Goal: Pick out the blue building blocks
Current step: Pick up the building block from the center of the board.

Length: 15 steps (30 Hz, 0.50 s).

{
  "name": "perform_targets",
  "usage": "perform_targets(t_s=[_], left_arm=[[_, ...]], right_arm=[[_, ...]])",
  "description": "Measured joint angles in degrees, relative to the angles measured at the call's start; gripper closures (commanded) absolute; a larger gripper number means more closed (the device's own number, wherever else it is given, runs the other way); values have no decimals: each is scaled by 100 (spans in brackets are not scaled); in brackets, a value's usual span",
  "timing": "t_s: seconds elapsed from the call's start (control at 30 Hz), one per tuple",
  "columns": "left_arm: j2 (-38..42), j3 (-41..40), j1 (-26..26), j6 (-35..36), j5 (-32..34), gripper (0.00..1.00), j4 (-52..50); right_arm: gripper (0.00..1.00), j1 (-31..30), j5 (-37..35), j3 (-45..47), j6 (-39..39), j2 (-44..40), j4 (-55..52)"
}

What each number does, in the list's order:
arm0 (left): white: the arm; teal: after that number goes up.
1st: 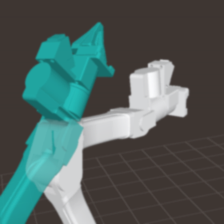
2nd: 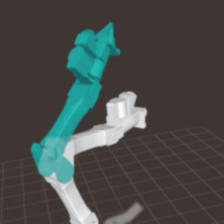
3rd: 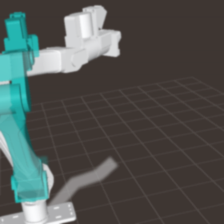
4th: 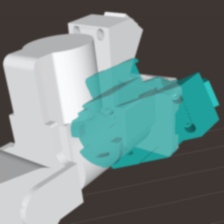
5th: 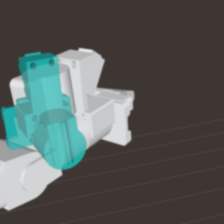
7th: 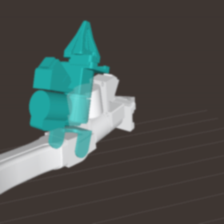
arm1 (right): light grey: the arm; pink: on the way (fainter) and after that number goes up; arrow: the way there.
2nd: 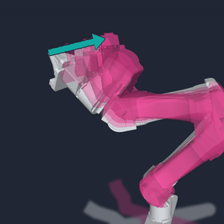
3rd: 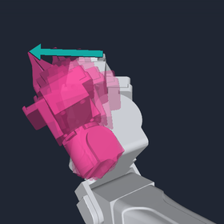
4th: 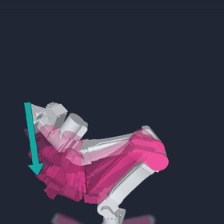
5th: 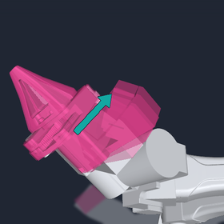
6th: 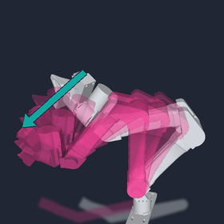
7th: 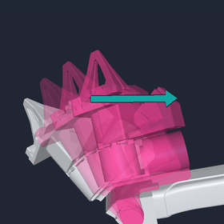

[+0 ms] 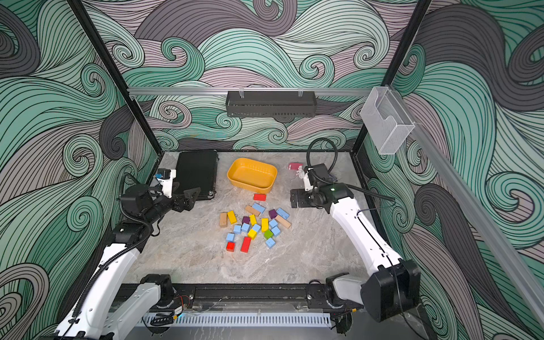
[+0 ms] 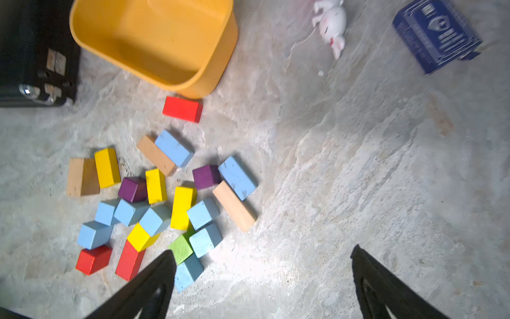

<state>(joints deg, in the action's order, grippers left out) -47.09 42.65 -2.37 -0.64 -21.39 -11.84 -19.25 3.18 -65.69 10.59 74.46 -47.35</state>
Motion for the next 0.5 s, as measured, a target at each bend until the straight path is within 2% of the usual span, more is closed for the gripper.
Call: perform_targets(t_s=[0.23, 0.5], left_arm=[[-221, -24, -415, -31, -94, 1, -269], [-382, -205, -1250, -83, 48, 1, -258]], right_arm=[[1, -343, 33, 221, 20, 586, -278], [3, -374, 146, 212, 17, 1331, -129]])
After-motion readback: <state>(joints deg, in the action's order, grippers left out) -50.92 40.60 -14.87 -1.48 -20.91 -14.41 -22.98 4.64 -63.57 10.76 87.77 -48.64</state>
